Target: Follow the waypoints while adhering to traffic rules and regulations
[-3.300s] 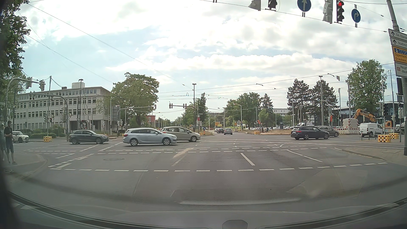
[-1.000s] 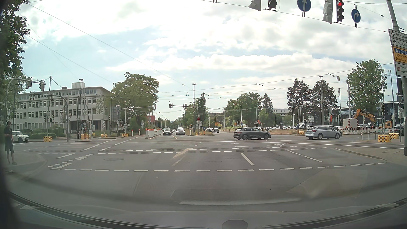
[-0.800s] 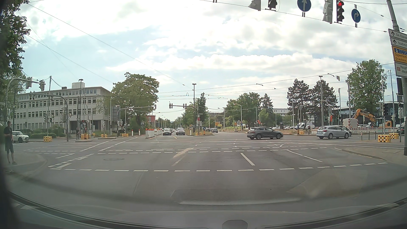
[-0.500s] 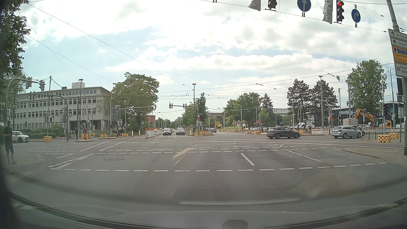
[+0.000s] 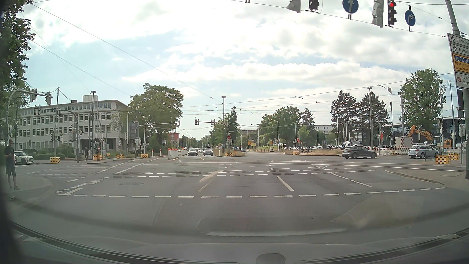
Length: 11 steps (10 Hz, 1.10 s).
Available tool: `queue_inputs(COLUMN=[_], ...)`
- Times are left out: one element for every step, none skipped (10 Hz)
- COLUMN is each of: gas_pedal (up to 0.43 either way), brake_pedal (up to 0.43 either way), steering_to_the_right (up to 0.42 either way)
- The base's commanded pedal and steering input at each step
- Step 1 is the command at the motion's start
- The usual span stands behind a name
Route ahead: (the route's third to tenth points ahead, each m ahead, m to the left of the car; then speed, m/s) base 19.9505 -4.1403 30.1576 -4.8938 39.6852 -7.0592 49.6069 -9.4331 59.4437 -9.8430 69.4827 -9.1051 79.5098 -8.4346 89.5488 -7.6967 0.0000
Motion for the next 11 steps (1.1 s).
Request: queue_inputs(gas_pedal=[0.000, 0.000, 0.000, 0.000, 0.000, 0.000, 0.000, 0.000, 0.000, 0.000, 0.000], brake_pedal=[0.268, 0.262, 0.268, 0.268, 0.262, 0.262, 0.262, 0.268, 0.268, 0.268, 0.268], steering_to_the_right=[0.020, 0.020, 0.020, 0.020, 0.021, 0.020, 0.020, 0.020, 0.020, 0.021, 0.021])
